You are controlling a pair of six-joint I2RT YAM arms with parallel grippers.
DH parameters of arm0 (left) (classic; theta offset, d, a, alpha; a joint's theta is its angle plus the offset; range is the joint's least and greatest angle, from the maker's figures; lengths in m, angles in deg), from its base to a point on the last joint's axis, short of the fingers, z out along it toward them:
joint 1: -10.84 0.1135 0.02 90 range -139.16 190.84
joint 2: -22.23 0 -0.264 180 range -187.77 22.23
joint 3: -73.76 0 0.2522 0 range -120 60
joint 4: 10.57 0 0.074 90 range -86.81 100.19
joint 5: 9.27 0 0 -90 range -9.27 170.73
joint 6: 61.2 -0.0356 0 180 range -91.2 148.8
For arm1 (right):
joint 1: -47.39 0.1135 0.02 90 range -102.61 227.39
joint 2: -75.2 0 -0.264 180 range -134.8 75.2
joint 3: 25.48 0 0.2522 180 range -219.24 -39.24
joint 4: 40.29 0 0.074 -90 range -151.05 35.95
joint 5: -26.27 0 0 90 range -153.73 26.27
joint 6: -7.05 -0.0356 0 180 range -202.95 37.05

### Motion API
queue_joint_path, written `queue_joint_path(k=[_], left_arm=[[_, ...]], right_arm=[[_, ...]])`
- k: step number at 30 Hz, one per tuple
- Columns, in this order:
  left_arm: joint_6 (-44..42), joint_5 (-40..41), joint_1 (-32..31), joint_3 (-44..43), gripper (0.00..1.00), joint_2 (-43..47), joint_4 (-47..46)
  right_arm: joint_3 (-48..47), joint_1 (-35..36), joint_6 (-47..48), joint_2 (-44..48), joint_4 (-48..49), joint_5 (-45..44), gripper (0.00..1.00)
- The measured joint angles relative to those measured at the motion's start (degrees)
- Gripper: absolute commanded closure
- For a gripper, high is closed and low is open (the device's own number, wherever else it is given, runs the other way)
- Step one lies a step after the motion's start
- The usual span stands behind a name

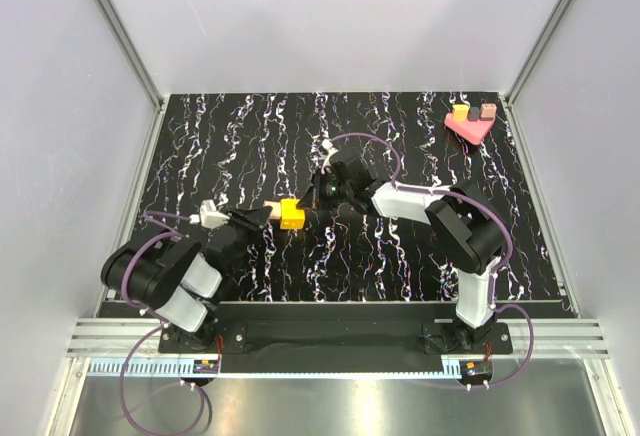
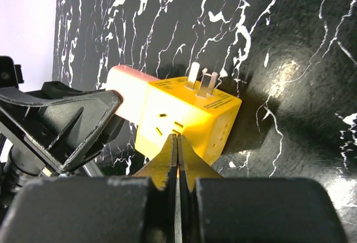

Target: Pull the plug off the socket

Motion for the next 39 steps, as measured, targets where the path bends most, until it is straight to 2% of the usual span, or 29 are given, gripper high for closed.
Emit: queue_joint_path(k=[2, 7, 9, 13, 17, 20, 21, 23, 25, 30, 31, 39], left_arm=[[-0.7, 0.0, 0.0, 0.0, 1.0, -1.5, -1.6], [1.6, -1.3, 0.0, -1.0, 1.0, -12.2, -10.8], [3.0, -1.6, -0.7, -1.6, 1.0, -15.4, -12.7], [3.2, -1.6, -2.0, -1.8, 1.0, -15.7, -13.0], [2.9, -1.7, -2.3, -1.8, 1.0, -15.0, -12.6], [2.8, -1.7, -2.6, -1.8, 1.0, -15.0, -12.7], [2.8, -1.7, -2.9, -1.8, 1.0, -15.1, -12.7], [2.8, -1.5, -3.5, -1.8, 1.0, -15.1, -12.7], [2.8, -0.7, -4.2, -1.8, 1.0, -15.1, -12.7], [2.8, 0.6, -5.1, -1.7, 1.0, -15.1, -12.8], [2.8, 0.8, -5.2, -1.7, 1.0, -15.1, -12.8], [2.8, 1.7, -5.9, -1.7, 1.0, -15.1, -12.8]], right_arm=[[-0.1, -0.1, 0.1, 0.0, 0.0, -0.2, 1.0], [0.2, -0.1, 1.9, 0.8, -0.3, -2.1, 1.0], [0.8, -0.1, 3.5, 1.7, -0.8, -3.3, 0.96], [1.5, 0.0, 6.4, 3.5, -2.6, -4.5, 0.87], [1.5, 0.6, 8.6, 4.1, -3.5, -4.8, 0.76], [1.0, 1.5, 9.9, 4.6, -4.3, -5.9, 0.61], [0.7, 1.8, 10.4, 4.9, -5.2, -6.3, 0.51], [0.0, 2.3, 11.2, 5.5, -7.1, -7.5, 0.41], [-0.3, 2.4, 12.0, 6.9, -10.8, -10.2, 0.26], [-1.3, 2.2, 12.3, 8.0, -23.5, -17.5, 0.07], [-1.4, 2.2, 12.0, 8.1, -25.1, -18.1, 0.01], [-3.3, 3.6, 8.7, 8.8, -31.6, -21.8, 0.0]])
